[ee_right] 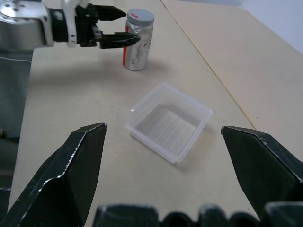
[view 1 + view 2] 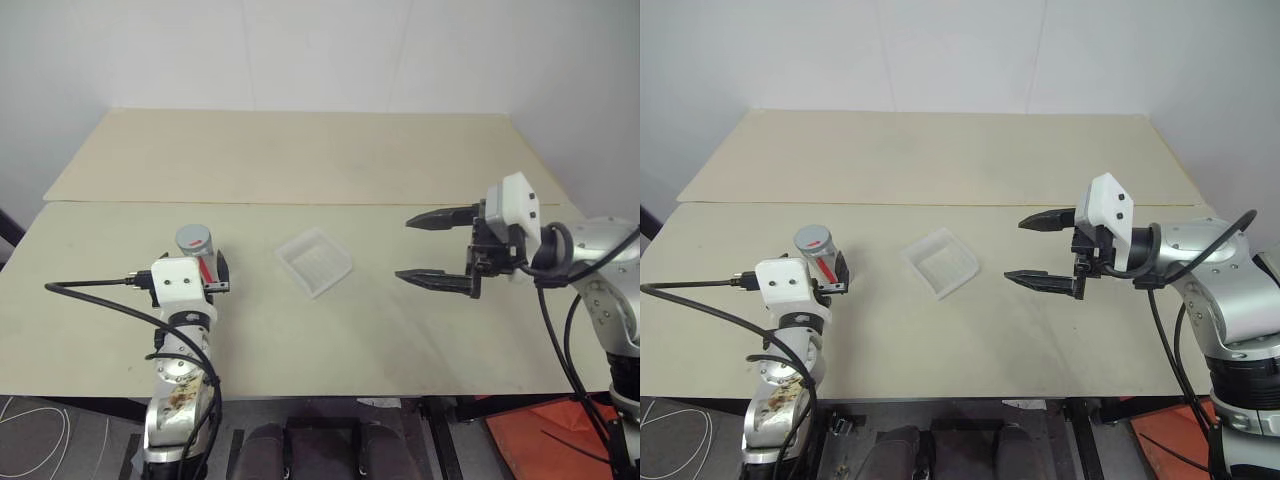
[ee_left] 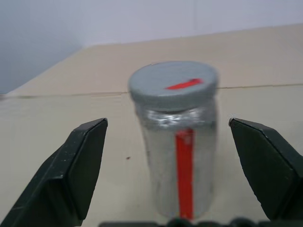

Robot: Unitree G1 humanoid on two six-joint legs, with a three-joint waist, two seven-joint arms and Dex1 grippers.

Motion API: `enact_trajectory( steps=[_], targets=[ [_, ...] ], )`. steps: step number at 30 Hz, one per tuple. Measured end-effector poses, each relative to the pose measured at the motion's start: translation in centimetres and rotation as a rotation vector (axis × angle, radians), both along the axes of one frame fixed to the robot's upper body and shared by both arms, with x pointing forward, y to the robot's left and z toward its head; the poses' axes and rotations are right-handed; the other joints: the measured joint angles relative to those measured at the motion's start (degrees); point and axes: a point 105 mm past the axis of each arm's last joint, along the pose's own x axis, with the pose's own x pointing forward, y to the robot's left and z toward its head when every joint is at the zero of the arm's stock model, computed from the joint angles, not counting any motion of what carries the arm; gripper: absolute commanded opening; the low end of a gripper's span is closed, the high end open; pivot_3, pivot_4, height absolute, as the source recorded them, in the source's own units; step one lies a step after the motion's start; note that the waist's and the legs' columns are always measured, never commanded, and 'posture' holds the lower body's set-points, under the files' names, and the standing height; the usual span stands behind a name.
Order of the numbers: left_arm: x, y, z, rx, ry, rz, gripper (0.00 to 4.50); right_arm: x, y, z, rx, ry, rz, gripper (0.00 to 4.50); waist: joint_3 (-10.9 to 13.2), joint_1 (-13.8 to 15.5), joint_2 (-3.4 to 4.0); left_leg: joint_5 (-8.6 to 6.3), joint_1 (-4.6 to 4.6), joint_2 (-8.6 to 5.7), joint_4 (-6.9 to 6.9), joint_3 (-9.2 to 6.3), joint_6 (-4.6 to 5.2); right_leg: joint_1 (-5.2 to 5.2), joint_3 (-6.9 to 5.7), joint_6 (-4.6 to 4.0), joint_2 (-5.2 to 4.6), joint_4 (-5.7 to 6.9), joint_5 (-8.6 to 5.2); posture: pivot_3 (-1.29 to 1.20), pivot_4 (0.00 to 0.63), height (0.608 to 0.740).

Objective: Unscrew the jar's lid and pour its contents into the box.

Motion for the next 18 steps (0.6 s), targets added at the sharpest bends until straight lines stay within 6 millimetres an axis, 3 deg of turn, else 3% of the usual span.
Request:
enact_trajectory(
  steps=[18],
  targets=[
    [2.4,-1.3,-0.9,-0.005,0.003,0.064,4.47,-0.5,-0.2,0.0,-0.014,-0.011,-0.013,4.50,0.0,0.1,-0.02,0.00,-0.02,-0.03,0.01,-0.04,0.00,0.00,-0.03,0.01,-0.04,0.00,0.00,0.00,0.150,0.740]
  ],
)
